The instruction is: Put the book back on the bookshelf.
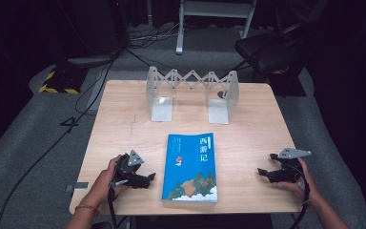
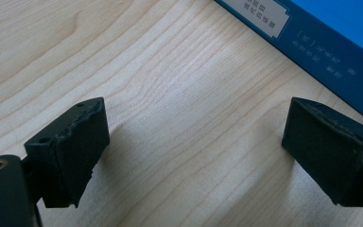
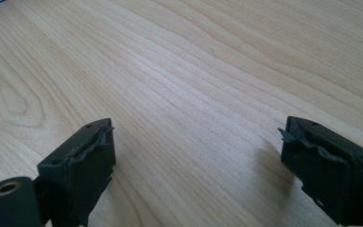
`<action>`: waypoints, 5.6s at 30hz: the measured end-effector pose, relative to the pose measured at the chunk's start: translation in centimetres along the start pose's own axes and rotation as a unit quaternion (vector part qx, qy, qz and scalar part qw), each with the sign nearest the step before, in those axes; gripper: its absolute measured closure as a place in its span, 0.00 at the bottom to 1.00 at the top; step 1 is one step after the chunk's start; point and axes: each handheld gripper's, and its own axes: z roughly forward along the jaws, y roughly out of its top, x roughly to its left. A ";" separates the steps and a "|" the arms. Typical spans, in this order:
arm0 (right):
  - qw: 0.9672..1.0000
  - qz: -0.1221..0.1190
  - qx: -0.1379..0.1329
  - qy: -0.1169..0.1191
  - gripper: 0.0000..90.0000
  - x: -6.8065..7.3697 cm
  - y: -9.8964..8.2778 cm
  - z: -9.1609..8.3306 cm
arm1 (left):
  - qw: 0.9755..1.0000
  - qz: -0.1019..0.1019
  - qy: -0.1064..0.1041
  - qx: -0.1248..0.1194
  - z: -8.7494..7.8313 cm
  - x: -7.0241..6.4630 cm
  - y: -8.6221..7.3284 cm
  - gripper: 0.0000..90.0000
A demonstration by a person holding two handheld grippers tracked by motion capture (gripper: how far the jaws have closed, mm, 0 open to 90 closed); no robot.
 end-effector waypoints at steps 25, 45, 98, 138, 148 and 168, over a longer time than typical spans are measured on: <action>0.999 -0.028 -0.005 0.031 0.16 1.3 1.3 1.4 | 0.994 0.076 -0.074 0.006 -2.5 -6.1 -2.4 0.19; 0.999 -0.030 -0.006 0.033 0.16 1.3 1.3 1.4 | 0.992 0.091 -0.085 0.024 -0.7 -7.5 -0.7 0.01; 0.983 -0.140 0.037 0.114 0.36 4.7 8.9 5.8 | 1.000 0.020 -0.021 0.012 4.1 -0.6 4.4 0.01; 0.983 -0.129 0.027 0.128 0.29 5.7 7.4 5.8 | 0.999 0.029 -0.033 0.000 8.3 0.9 9.1 0.13; 0.984 -0.130 0.021 0.122 0.31 5.9 7.6 5.5 | 0.998 0.043 -0.040 0.007 3.5 -1.7 3.8 0.05; 0.982 -0.136 0.034 0.125 0.31 6.1 7.7 5.6 | 0.997 0.054 -0.051 0.009 2.2 -3.8 2.3 0.03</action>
